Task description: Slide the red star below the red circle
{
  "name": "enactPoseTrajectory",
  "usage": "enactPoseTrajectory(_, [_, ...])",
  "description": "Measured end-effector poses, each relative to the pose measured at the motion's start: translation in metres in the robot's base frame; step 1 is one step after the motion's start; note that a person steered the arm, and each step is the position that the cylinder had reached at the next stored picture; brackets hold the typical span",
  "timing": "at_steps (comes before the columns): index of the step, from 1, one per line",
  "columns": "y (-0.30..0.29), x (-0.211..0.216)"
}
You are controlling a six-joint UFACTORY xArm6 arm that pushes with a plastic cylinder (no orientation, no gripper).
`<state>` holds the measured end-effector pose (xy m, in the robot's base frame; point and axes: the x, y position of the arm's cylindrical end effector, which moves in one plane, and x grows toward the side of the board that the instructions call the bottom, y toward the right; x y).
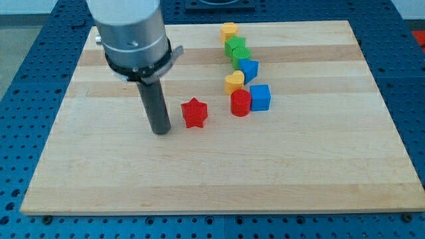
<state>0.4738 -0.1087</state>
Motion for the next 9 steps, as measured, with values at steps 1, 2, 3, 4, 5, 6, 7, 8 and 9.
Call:
enactPoseTrajectory(1, [0.0, -0.034])
enactPoseTrajectory(2, [0.004, -0.037])
enactPoseTrajectory(3, [0.029, -0.035])
enactPoseTrajectory(4, [0.044, -0.031])
enactPoseTrajectory(5, [0.05, -0.017])
enactPoseTrajectory(6, [0.04, -0.016])
enactPoseTrajectory(7, [0.038, -0.002])
enactPoseTrajectory(8, [0.042, 0.009])
enactPoseTrajectory(9, [0.058, 0.012])
